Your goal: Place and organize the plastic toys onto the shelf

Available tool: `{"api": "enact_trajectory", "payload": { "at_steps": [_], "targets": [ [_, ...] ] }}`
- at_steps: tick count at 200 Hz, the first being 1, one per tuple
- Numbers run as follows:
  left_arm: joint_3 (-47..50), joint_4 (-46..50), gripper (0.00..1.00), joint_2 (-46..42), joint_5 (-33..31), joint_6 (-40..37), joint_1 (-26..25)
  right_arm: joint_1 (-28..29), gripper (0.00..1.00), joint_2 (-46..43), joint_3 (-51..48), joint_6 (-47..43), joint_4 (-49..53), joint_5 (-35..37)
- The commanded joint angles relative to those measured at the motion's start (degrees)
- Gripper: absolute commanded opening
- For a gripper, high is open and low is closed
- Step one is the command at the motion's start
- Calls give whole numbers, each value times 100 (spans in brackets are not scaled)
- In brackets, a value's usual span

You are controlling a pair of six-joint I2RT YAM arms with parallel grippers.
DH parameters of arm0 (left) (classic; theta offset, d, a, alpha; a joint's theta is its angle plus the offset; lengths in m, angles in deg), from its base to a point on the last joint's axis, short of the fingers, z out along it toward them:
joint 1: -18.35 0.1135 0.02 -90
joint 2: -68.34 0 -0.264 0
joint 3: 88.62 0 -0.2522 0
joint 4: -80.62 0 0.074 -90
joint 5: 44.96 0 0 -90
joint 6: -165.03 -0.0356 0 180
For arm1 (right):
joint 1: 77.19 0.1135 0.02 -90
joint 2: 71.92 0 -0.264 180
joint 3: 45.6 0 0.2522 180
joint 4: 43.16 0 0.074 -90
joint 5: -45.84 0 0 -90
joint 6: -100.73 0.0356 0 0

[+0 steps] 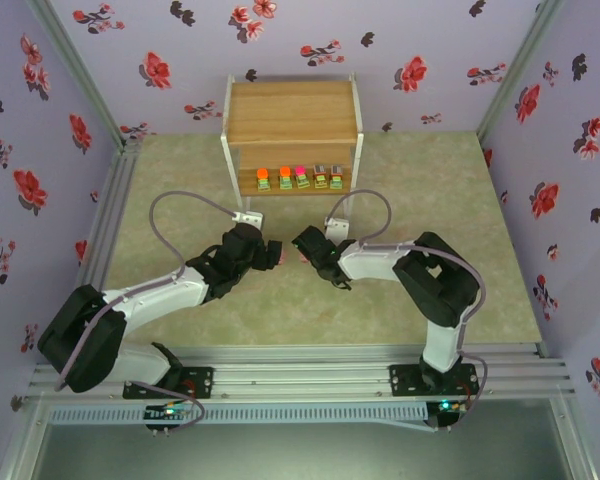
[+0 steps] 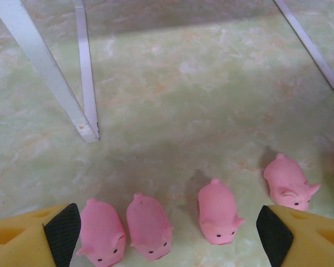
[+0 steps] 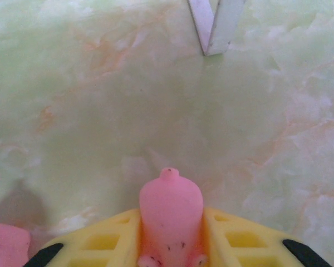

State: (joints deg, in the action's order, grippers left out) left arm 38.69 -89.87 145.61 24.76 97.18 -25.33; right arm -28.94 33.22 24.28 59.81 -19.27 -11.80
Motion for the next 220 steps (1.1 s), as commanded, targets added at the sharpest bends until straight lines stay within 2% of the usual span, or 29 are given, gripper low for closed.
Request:
{"api": "enact_trajectory", "payload": {
  "at_steps": [1,61,137,220],
  "targets": [
    [-104,47,86,-63,52,61,52,-36,0,-265,-116,-138,-20,46],
    [-111,45,86,-72,54,49,53,43,0,-867,-383,-227,183,104],
    [-105,45,87,-77,72,49,53,322,0,-2117,-262,-473,1189,399],
    [-158,21,86,77,128,52,53,537,0,-3369,889,-1173,2396,752]
  ]
}}
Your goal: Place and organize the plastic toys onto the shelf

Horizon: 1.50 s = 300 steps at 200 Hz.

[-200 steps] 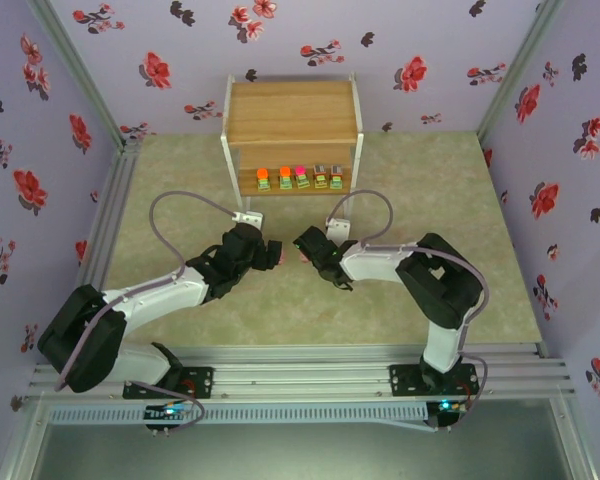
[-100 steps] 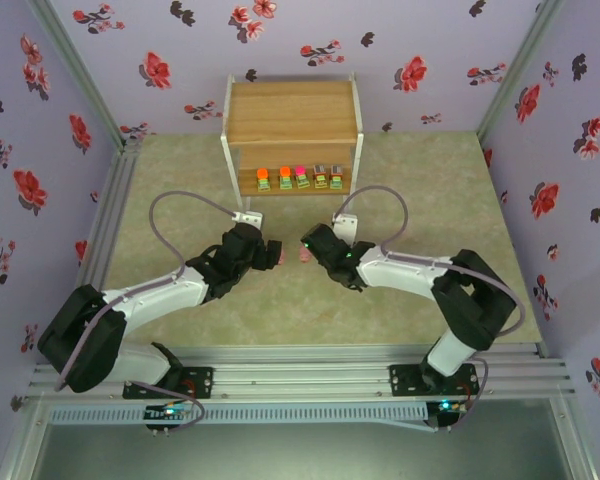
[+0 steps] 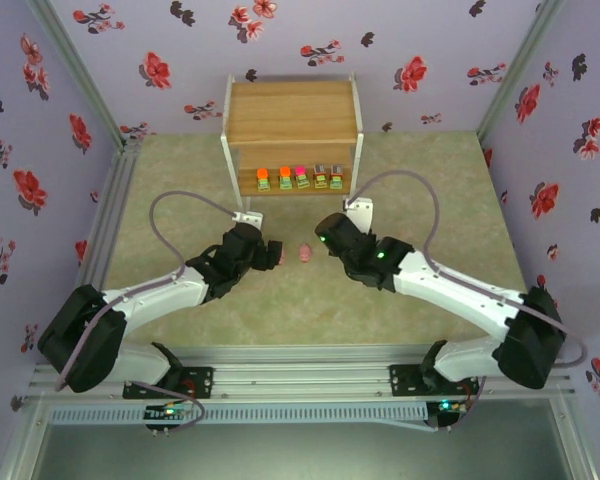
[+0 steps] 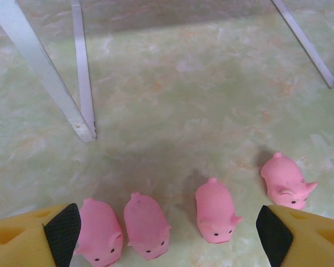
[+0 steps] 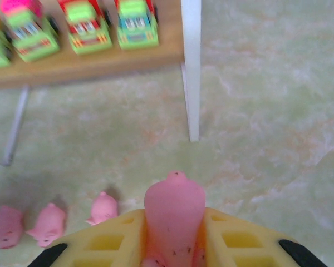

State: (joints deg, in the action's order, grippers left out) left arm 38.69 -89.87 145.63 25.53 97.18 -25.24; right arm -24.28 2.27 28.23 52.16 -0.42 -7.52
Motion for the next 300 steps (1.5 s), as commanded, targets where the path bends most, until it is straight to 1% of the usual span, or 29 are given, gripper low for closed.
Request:
{"api": "enact_trajectory", "payload": {
  "at_steps": [1,33,67,93,118,137,171,208,239,262,300],
  "targets": [
    [-158,21,86,79,47,48,40,76,0,-283,513,-425,521,320],
    [-158,12,87,91,44,38,44,93,0,-414,1218,-822,836,392],
    [-151,-6,87,66,94,44,42,91,0,-259,2054,-1263,1122,566],
    [-151,-14,86,49,114,36,44,74,0,-5,2678,-1633,1214,679],
    [-114,-53,87,-28,153,1,45,-80,0,414,3417,-1952,1390,684],
    [-56,-147,86,-89,229,-26,43,-309,0,824,3984,-2050,1637,531],
    [124,-480,86,-256,486,-87,44,-621,0,1407,4749,-2267,1754,250],
    [154,-590,86,-266,636,-101,44,-942,0,2083,5603,-2334,2017,-82],
    [170,-621,86,-265,702,-102,44,-1134,0,2549,6092,-2363,2155,-209],
    [183,-651,87,-265,720,-106,45,-1288,0,2751,6280,-2345,2187,-347],
    [179,-683,87,-239,773,-97,40,-1378,0,3042,6626,-2383,2326,-422]
  ]
}}
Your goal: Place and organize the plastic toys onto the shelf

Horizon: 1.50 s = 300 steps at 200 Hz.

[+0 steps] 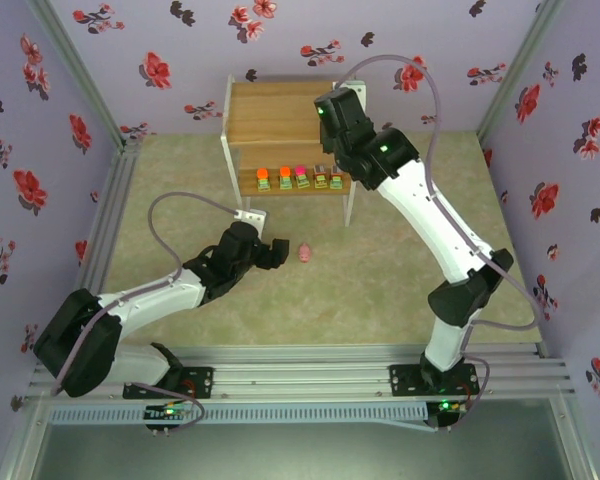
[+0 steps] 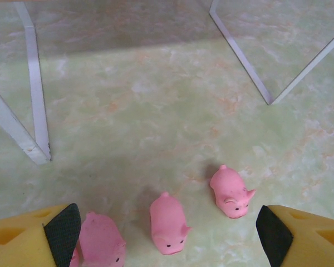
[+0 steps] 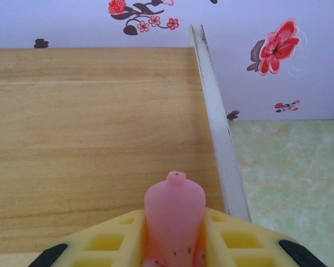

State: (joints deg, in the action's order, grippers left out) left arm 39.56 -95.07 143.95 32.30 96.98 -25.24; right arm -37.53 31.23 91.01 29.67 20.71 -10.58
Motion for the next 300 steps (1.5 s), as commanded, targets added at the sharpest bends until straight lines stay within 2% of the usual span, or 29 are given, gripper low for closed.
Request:
{"api": "enact_trajectory", "payload": {
  "at_steps": [1,172,300],
  "targets": [
    [94,-162,87,-72,95,-77,42,-59,0,149,360,-135,211,-124],
    [60,-144,87,-47,112,-84,44,-254,0,772,898,-172,412,-359],
    [35,-118,87,-16,113,-69,44,-169,0,570,917,-357,699,-346]
  ]
}}
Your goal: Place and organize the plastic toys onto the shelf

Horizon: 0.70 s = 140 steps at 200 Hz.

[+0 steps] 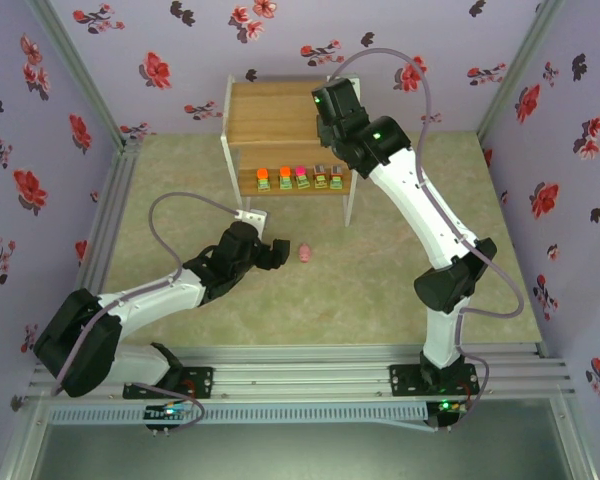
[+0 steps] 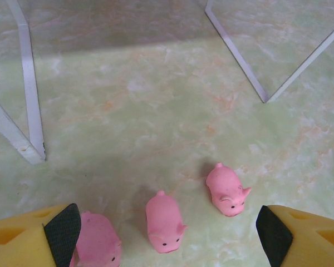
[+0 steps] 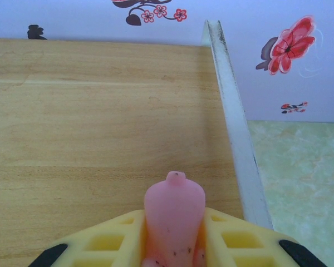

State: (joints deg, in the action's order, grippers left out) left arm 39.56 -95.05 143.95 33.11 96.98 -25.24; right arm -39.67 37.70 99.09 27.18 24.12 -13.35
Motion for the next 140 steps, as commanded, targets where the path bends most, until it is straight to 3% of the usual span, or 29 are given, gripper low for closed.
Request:
{"api": "enact_trajectory", "payload": {
  "at_steps": [1,140],
  "targets": [
    [35,-120,87,-9,32,-69,48,50,0,-75,104,-107,360,-76],
    [29,-85,86,-71,42,-79,43,265,0,146,500,-255,404,100]
  ]
}}
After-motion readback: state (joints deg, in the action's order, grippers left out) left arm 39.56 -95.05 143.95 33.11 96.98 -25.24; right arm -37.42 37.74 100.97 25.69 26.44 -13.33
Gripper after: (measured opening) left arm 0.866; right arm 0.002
